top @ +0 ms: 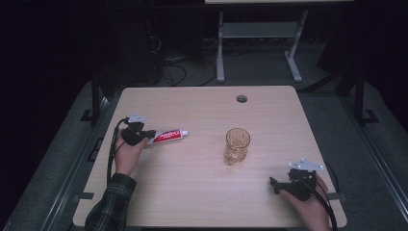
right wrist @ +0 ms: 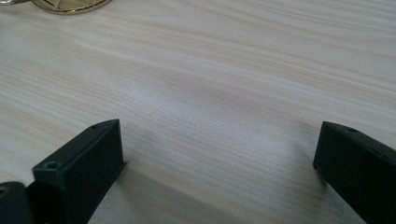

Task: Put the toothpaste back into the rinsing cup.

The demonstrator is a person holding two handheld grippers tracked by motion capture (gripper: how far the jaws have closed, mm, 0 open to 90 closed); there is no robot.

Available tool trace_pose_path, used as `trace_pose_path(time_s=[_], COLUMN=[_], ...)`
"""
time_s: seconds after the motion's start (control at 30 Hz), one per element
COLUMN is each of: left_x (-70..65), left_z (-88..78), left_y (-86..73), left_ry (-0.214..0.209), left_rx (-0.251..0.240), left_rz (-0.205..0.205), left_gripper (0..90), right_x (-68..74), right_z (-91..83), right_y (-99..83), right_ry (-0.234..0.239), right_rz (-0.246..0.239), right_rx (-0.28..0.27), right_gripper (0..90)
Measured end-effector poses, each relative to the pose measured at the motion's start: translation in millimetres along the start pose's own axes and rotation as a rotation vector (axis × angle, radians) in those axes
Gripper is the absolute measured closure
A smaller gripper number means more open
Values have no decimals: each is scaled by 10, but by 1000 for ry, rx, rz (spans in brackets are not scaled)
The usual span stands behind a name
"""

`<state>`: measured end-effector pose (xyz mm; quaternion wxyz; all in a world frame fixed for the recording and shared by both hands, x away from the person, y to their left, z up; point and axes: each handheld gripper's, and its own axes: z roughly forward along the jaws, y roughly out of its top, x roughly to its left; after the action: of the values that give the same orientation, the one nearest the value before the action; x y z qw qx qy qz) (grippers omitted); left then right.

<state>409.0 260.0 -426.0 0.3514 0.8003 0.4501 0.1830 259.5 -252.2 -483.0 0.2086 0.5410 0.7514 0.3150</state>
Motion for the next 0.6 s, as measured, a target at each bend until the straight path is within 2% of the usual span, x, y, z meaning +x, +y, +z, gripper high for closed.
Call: trace_pose_path(time_s=[0.17,0.2,0.3,0.43,0.6], left_x=[-41,-61,-99,-154,-230], left_z=[92,140,203,282,464], left_y=[131,205,296,365,440], left_ry=[-13,-21,-30,-47,-67], left_rx=[3,6,8,-4,28], left_rz=[9,19,32,35,62], left_gripper=[900,900,900,900,900], right_x=[0,0,0,0,0], right_z=[0,0,0,0,0], right_y=[0,0,0,0,0], right_ry=[0,0,0,0,0], right_rz=[0,-1,0,-1,0], right_rx=[-1,0,0,0,0], right_gripper=[8,8,8,8,8])
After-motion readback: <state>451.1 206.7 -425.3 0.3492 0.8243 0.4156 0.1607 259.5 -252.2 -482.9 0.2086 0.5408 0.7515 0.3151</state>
